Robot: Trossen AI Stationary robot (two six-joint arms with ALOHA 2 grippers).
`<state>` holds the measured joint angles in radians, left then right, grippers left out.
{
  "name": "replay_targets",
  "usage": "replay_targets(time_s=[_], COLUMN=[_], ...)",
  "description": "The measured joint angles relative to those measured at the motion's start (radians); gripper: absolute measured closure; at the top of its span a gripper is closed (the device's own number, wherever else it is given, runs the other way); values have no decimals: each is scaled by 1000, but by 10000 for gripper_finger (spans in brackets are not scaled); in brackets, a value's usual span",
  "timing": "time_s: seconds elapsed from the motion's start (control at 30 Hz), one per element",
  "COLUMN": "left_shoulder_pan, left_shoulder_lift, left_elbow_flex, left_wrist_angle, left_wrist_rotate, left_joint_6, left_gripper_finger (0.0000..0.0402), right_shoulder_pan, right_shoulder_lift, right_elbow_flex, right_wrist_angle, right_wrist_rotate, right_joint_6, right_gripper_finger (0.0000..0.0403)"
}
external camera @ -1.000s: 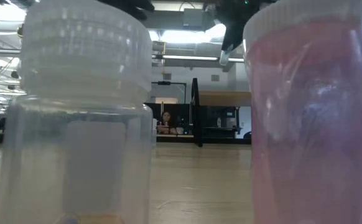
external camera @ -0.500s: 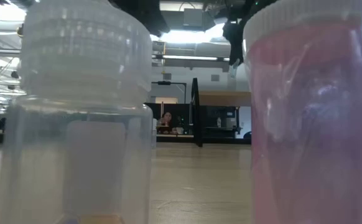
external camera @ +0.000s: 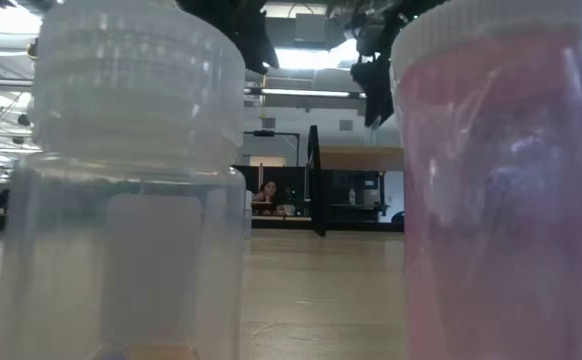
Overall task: Pick and place medicine bottles onto shelf by color
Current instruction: Put the middle green pill bottle on the shelf
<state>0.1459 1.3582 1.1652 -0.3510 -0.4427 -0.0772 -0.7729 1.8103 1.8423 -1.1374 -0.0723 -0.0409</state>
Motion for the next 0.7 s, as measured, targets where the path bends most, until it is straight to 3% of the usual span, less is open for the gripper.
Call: replay_targets(time_s=[0.33, 0.5, 0.7], left_shoulder_pan=[0, 0, 0], left_shoulder_lift=[0, 0, 0], left_elbow_flex=[0, 0, 0], left_wrist_angle=[0, 0, 0], left_wrist_rotate=[0, 0, 0], left_joint_6=[-36, -47, -47], left_gripper_finger=[176, 176, 176], right_shoulder_pan=[25, 25, 24], right_shoulder_lift=[39, 39, 39], right_elbow_flex=[0, 0, 0], right_wrist_angle=[3, 5, 41], right_wrist_rotate=[4, 121, 99], right_joint_6=[-76, -92, -104], right_gripper_finger=[279, 279, 279])
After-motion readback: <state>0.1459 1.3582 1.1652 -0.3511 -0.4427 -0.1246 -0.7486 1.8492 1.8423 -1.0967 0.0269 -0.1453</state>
